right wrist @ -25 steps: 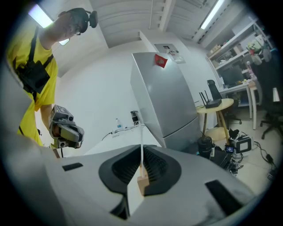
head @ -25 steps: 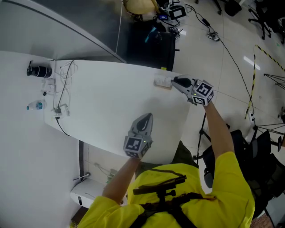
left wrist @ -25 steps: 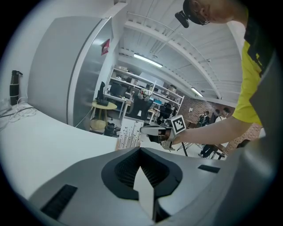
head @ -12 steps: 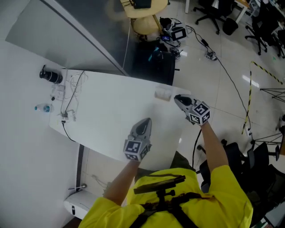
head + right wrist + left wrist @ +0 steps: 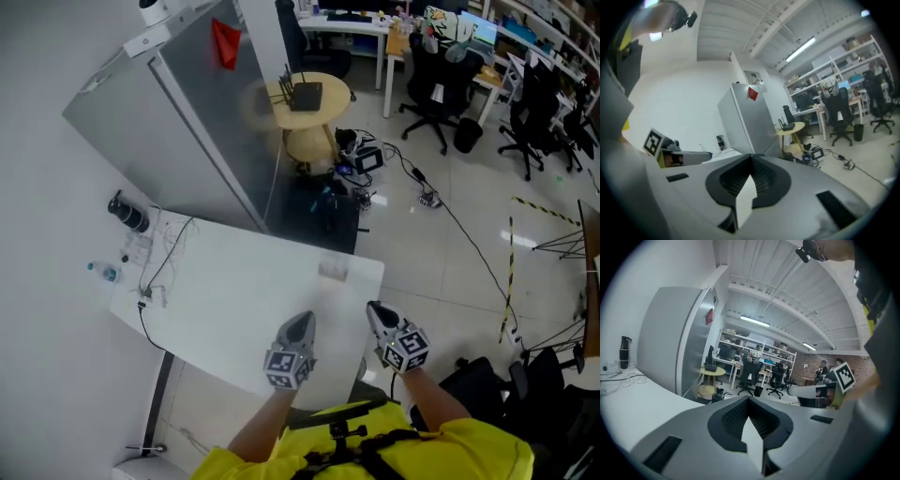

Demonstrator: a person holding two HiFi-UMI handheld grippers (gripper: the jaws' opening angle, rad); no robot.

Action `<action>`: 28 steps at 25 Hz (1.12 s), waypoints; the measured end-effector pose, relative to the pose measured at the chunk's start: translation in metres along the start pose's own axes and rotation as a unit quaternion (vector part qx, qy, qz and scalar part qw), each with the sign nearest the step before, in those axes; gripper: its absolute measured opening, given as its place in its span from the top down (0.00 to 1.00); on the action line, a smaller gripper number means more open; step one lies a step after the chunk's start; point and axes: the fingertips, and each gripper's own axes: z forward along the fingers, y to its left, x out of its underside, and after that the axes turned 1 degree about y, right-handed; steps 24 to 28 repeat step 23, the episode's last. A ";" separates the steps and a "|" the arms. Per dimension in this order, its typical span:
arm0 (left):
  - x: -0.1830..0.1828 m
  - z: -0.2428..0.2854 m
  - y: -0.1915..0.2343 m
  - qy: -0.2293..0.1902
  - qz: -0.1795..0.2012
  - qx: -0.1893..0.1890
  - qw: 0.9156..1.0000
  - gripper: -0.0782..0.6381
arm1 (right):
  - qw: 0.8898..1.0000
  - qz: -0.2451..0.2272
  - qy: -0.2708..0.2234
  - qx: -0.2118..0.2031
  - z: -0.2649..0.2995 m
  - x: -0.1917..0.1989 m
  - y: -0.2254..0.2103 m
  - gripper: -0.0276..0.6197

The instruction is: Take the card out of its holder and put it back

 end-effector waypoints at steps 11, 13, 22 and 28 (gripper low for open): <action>0.013 0.002 -0.014 -0.009 -0.012 0.018 1.000 0.89 | 0.998 -0.023 0.016 0.062 -0.022 0.026 0.007 0.95; 0.010 0.005 -0.025 -0.019 -0.017 0.035 0.999 0.89 | 0.998 -0.026 0.022 0.058 -0.027 0.032 0.008 0.95; 0.036 0.022 -0.040 0.020 -0.040 0.048 0.998 0.75 | 0.996 -0.007 0.029 0.088 -0.040 0.046 -0.011 0.95; 0.037 0.023 -0.043 0.022 -0.041 0.052 0.998 0.75 | 0.995 -0.006 0.031 0.091 -0.042 0.047 -0.013 0.95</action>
